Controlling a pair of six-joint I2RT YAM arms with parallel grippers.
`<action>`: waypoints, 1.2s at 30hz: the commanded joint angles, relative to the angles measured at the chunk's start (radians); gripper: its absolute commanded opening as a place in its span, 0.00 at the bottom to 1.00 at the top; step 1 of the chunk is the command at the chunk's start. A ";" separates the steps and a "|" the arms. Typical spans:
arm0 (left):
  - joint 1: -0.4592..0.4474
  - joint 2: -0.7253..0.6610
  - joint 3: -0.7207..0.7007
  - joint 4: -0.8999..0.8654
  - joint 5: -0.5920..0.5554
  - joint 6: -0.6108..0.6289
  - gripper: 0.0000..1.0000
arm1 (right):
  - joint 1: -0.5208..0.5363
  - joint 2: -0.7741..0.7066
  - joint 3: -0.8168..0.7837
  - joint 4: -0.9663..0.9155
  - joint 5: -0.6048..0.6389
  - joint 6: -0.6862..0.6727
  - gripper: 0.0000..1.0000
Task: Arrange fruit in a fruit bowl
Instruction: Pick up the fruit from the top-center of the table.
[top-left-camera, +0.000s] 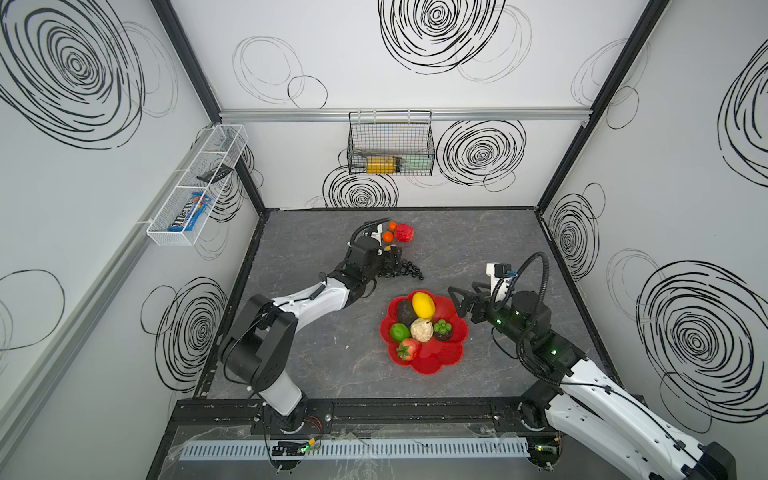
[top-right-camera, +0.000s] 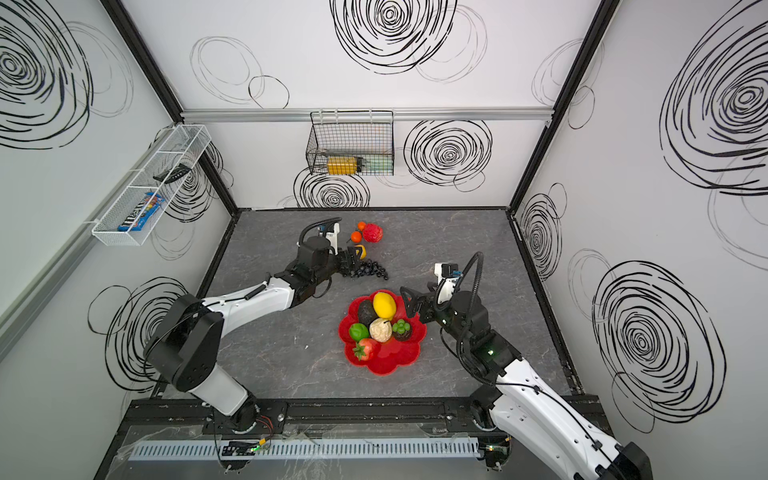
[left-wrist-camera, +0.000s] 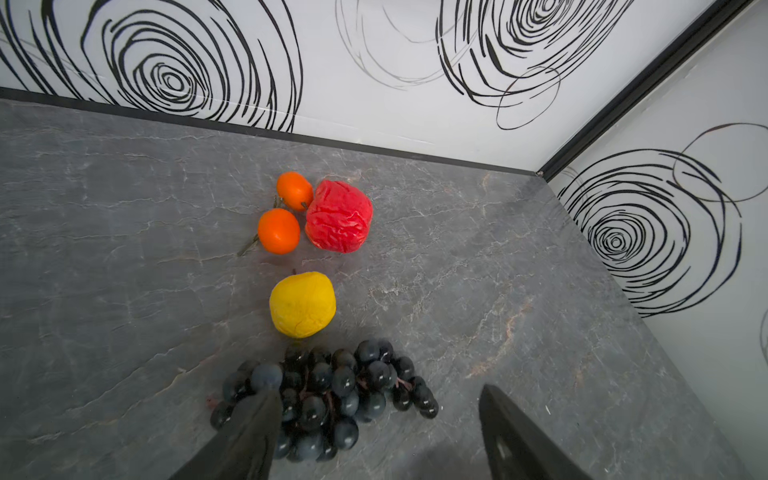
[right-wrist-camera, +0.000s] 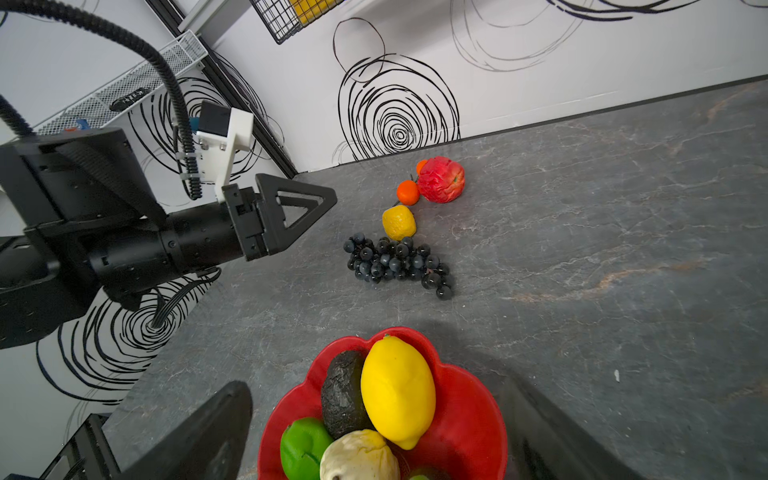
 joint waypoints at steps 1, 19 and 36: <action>0.027 -0.008 -0.002 0.044 0.020 -0.045 0.80 | -0.049 0.078 0.038 -0.014 -0.051 -0.009 0.97; 0.104 -0.489 -0.592 0.264 -0.006 -0.043 0.88 | -0.354 1.210 0.766 0.137 -0.556 0.024 0.99; 0.055 -0.699 -0.800 0.367 -0.065 0.022 0.96 | -0.307 1.734 1.369 0.025 -0.646 0.004 0.97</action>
